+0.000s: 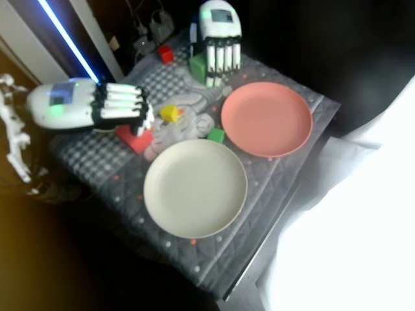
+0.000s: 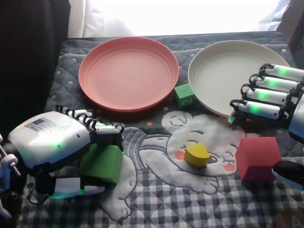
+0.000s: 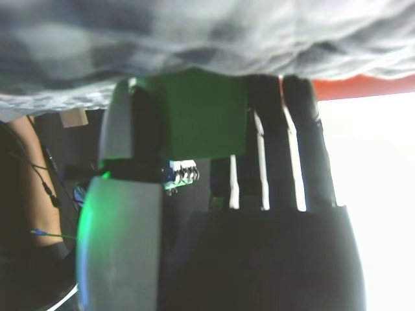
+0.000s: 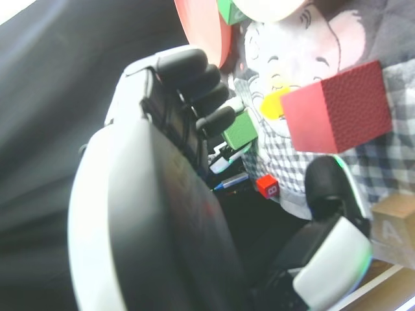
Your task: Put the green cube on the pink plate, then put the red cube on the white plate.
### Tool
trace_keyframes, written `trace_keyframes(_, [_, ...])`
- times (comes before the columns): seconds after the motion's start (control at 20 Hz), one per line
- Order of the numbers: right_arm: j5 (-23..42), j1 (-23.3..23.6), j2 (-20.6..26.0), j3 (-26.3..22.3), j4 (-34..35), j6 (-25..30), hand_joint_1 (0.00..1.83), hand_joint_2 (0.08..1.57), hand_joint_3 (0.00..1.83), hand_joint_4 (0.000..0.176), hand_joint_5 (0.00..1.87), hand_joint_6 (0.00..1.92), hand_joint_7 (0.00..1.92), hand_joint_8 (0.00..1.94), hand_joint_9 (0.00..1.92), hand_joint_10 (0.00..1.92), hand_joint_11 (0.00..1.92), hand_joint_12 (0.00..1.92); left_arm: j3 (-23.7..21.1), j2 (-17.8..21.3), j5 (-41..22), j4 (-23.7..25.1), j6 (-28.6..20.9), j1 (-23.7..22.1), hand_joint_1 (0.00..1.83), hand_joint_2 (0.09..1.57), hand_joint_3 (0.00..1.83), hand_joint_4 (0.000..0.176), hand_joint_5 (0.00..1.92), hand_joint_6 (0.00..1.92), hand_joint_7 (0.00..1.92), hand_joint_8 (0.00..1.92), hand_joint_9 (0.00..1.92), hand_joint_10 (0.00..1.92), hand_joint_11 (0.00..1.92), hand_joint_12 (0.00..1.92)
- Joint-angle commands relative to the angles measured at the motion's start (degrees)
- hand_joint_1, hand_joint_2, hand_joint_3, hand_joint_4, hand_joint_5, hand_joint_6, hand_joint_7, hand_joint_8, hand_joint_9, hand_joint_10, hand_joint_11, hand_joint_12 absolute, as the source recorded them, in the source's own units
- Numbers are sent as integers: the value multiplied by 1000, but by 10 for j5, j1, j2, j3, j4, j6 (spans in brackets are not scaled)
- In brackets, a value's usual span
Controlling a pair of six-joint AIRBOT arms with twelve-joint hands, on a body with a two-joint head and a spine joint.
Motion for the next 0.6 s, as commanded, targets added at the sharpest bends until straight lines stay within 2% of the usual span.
trace_keyframes(0.0, [-68, 9, -1, 3, 12, 0, 1003, 587, 782, 0, 210, 939, 201, 958, 77, 1270, 24, 1910, 5, -1, -75, -7, 2, -8, 1262, 1331, 0, 0, 501, 1498, 598, 1566, 604, 1732, 367, 1676])
trace_keyframes(0.1, [-68, 9, -3, 4, 12, 0, 1010, 579, 815, 0, 176, 970, 150, 1019, 46, 1336, 31, 1920, 7, 1, -101, -13, 2, -13, 1286, 1311, 0, 0, 520, 1439, 630, 1533, 649, 1707, 417, 1644])
trace_keyframes(0.15, [-68, 9, -5, 5, 12, 0, 1011, 582, 813, 0, 162, 983, 131, 1044, 39, 1349, 19, 1921, 6, 4, -116, -16, 2, -14, 1141, 1320, 0, 0, 551, 1465, 671, 1580, 585, 1389, 437, 1620])
trace_keyframes(0.2, [-68, 9, -5, 5, 12, 0, 1036, 577, 820, 0, 162, 1012, 138, 1070, 58, 1364, 27, 1921, 4, 7, -128, -18, 2, -15, 1114, 1315, 1, 0, 565, 1471, 693, 1554, 623, 1209, 476, 1545])
trace_keyframes(0.25, [-68, 9, -5, 5, 12, 0, 1049, 576, 821, 0, 160, 1036, 138, 1097, 71, 1394, 39, 1921, 1, 12, -143, -20, 2, -15, 1110, 1311, 0, 0, 569, 1476, 704, 1533, 658, 1114, 507, 1499])
trace_keyframes(0.35, [-68, 9, -5, 5, 12, 0, 1081, 571, 824, 0, 171, 1088, 141, 1140, 86, 1439, 89, 1921, -7, 23, -170, -21, 2, -15, 1138, 1288, 0, 0, 606, 1390, 747, 1506, 713, 1160, 559, 1566])
trace_keyframes(0.4, [-68, 9, -5, 5, 12, 0, 1073, 572, 825, 0, 173, 1087, 142, 1141, 80, 1431, 84, 1921, -11, 29, -188, -21, 2, -15, 1154, 1270, 0, 0, 638, 1339, 774, 1472, 767, 1207, 656, 1599])
trace_keyframes(0.45, [-68, 9, -6, 5, 12, 0, 1035, 573, 828, 0, 164, 1081, 139, 1138, 77, 1413, 68, 1921, -13, 33, -200, -21, 2, -17, 1151, 1265, 0, 0, 647, 1348, 777, 1446, 769, 1176, 681, 1574])
trace_keyframes(0.5, [-68, 9, -7, 6, 12, 0, 1030, 576, 820, 0, 164, 1066, 145, 1107, 73, 1366, 42, 1917, -13, 37, -214, -21, 2, -24, 1127, 1281, 2, 0, 631, 1397, 737, 1478, 735, 1129, 634, 1554])
trace_keyframes(0.55, [-68, 9, -7, 7, 12, 0, 1037, 604, 781, 0, 169, 1023, 152, 1045, 80, 1324, 20, 1901, -8, 39, -221, -26, 2, -52, 1160, 1273, 1, 0, 654, 1284, 752, 1540, 777, 1219, 684, 1594])
